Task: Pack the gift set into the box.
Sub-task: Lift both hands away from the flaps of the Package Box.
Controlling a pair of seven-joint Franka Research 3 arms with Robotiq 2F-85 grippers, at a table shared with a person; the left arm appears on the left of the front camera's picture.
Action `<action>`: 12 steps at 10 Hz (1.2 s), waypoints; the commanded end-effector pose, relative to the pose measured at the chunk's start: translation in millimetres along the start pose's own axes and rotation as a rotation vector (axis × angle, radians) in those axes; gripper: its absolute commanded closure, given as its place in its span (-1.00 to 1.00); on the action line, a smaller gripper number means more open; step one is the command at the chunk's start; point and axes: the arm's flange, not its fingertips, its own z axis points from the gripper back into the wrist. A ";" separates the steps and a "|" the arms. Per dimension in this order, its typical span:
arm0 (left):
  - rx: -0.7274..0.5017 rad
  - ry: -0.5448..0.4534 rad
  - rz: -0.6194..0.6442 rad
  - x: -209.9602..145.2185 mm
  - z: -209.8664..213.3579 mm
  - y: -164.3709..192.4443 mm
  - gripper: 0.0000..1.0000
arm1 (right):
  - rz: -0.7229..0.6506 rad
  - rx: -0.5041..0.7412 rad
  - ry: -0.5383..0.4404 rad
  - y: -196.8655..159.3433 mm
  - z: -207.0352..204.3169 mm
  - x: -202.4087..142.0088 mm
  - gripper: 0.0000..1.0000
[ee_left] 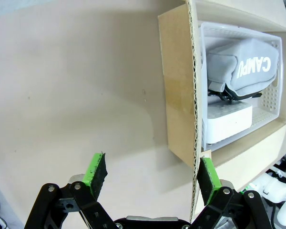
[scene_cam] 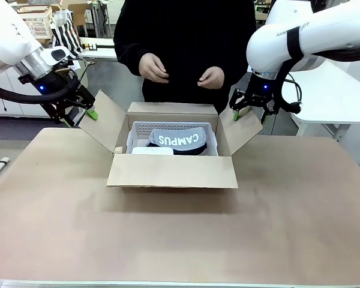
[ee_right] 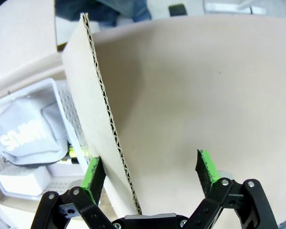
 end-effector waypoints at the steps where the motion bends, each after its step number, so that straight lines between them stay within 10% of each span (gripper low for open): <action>1: 0.022 0.000 0.010 -1.2 1.5 -1.8 -1.00 | -0.021 -0.022 -0.007 0.9 2.5 0.8 -1.00; 12: 0.022 0.000 0.010 -1.2 1.5 -1.8 -1.00 | -0.021 -0.022 -0.007 0.9 2.5 0.8 -1.00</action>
